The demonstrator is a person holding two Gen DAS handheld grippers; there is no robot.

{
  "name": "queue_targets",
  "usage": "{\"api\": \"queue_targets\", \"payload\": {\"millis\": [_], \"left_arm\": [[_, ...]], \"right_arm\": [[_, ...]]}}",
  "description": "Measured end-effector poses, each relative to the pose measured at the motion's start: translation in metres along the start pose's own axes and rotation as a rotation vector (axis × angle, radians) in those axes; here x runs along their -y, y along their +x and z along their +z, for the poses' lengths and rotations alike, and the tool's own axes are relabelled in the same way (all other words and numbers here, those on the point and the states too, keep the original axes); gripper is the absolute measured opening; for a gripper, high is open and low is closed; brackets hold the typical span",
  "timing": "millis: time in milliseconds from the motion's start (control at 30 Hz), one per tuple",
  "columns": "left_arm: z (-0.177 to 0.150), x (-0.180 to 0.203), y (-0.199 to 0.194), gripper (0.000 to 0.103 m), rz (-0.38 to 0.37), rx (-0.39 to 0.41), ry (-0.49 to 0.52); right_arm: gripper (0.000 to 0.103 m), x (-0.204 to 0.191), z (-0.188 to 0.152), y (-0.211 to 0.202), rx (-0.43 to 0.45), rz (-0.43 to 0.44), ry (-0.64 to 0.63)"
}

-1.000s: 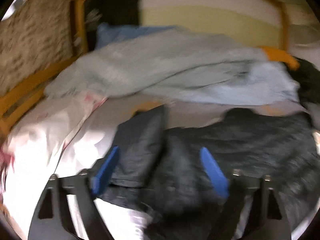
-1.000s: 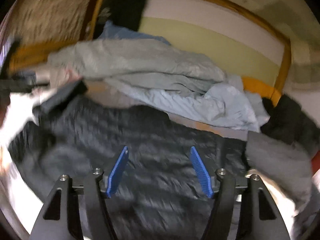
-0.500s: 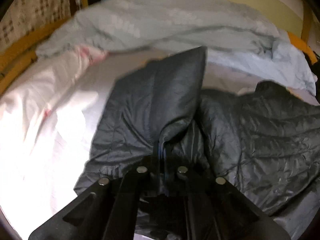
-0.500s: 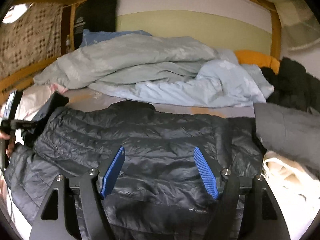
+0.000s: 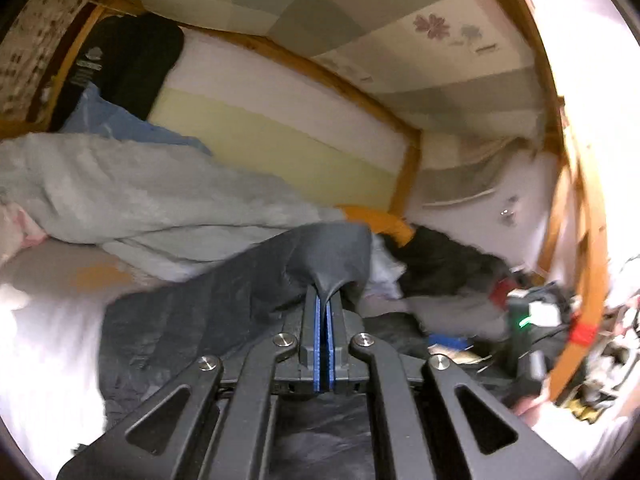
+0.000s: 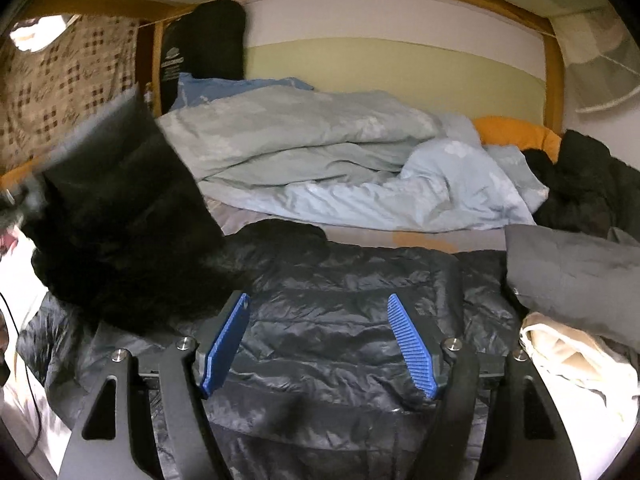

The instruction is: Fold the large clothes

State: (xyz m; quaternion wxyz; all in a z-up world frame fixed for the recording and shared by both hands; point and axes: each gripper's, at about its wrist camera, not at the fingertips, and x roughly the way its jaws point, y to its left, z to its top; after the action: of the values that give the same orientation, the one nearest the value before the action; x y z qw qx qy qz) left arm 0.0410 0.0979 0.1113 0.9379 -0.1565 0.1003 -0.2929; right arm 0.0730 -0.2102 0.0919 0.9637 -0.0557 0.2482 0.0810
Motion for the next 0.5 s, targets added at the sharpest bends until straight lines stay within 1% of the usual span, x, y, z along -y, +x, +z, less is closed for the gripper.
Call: {"api": "queue_targets", "payload": {"millis": [33, 67, 100, 167, 200, 267, 333, 367, 400, 467, 500], "left_arm": [[0.001, -0.003, 0.003, 0.002, 0.002, -0.016, -0.019], [0.000, -0.008, 0.008, 0.002, 0.049, -0.040, -0.031], [-0.004, -0.014, 0.015, 0.002, 0.119, -0.070, -0.031], [-0.012, -0.032, 0.031, 0.002, 0.224, -0.143, -0.029], [-0.019, -0.042, 0.041, 0.002, 0.281, -0.196, -0.026], [-0.034, -0.055, 0.059, 0.002, 0.369, -0.299, -0.027], [-0.047, -0.064, 0.070, 0.002, 0.415, -0.377, -0.053], [-0.051, -0.064, 0.074, 0.002, 0.425, -0.403, -0.058], [-0.054, -0.063, 0.076, 0.002, 0.432, -0.416, -0.054], [-0.058, -0.056, 0.083, 0.002, 0.458, -0.420, -0.019], [-0.058, -0.052, 0.084, 0.002, 0.467, -0.419, -0.004]], "right_arm": [[0.073, -0.003, -0.001, 0.000, -0.001, 0.000, -0.013], [0.073, -0.005, -0.002, 0.000, -0.001, 0.001, -0.022], [0.073, -0.007, -0.003, 0.001, -0.002, 0.005, -0.032], [0.073, -0.009, -0.005, 0.005, -0.012, 0.012, -0.038], [0.073, -0.008, -0.005, 0.007, -0.020, 0.017, -0.031], [0.073, -0.004, -0.008, 0.013, -0.052, 0.046, 0.007], [0.073, 0.002, -0.012, 0.020, -0.092, 0.104, 0.064], [0.073, 0.004, -0.014, 0.023, -0.110, 0.137, 0.090], [0.073, 0.005, -0.016, 0.026, -0.128, 0.173, 0.110], [0.073, 0.002, -0.021, 0.032, -0.158, 0.243, 0.133], [0.073, -0.004, -0.023, 0.034, -0.173, 0.291, 0.139]]}}
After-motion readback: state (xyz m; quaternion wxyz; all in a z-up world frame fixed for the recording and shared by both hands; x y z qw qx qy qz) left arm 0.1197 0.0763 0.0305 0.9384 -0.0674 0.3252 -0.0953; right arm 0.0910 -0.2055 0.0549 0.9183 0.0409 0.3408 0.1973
